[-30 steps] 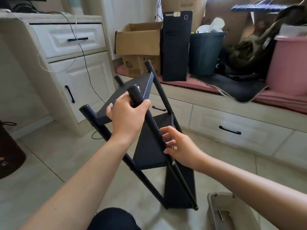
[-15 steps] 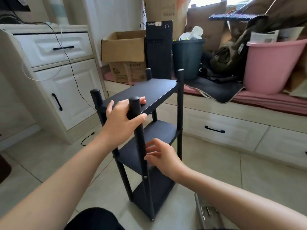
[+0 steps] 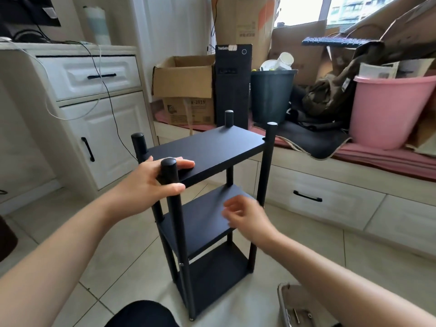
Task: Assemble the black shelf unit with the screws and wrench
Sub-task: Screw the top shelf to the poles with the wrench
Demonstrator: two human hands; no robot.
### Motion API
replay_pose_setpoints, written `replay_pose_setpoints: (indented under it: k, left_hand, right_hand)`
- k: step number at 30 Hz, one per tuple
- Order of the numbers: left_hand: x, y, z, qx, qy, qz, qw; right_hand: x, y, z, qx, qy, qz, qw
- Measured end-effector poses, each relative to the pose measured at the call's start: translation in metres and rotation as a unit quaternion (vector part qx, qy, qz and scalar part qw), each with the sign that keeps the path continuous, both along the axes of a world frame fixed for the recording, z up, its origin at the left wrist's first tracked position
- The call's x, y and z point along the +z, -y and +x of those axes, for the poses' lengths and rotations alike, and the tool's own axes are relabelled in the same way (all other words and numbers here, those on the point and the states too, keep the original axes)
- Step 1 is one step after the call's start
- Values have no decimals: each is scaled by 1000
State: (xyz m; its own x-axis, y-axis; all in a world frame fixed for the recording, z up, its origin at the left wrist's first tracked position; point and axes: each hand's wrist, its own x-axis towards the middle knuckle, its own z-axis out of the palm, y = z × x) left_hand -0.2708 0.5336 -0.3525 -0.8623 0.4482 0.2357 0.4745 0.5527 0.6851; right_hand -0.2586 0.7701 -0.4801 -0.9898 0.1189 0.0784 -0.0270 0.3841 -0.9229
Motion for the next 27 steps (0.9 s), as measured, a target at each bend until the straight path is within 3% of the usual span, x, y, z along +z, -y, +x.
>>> replay_pose_setpoints:
  k: [3,8,11,13,15,17,19,21,24,27]
  left_hand:
    - [8,16,-6,-12,16,7,1000]
    - [16,29,-13,-31,30,-7,999]
    - [24,27,-12,-14,9,-64,998]
    - [29,16,-8,21,-50,-148,988]
    - [29,-1,-2,76,-187,-330,922]
    - [20,-27,6,101,-307,-429,844]
    - [1,-53,12,91,-341,-401,845]
    - [-21,-77,11,84,-326,-371,865]
    - [-43,-100,-3,111,-302,-381,867]
    - [-48,-108,-9,120,-341,-316,877]
  right_hand:
    - [7,-33,-7,-108,-8,-45,993]
    - [4,-61,-9,-168,-7,-55,984]
    - [10,-73,-17,-197,-17,-21,980]
    - [16,-80,-26,-201,-19,-12,979]
    - [23,-80,-38,-175,-20,0,984]
    - [29,-78,-49,-144,-32,5,989]
    - [34,-76,-56,-131,-30,-5,991]
    - [38,-75,-59,-134,-16,-21,991]
    - [38,-74,-51,-141,-17,-28,989]
    - [36,-72,-29,-142,-30,-24,989]
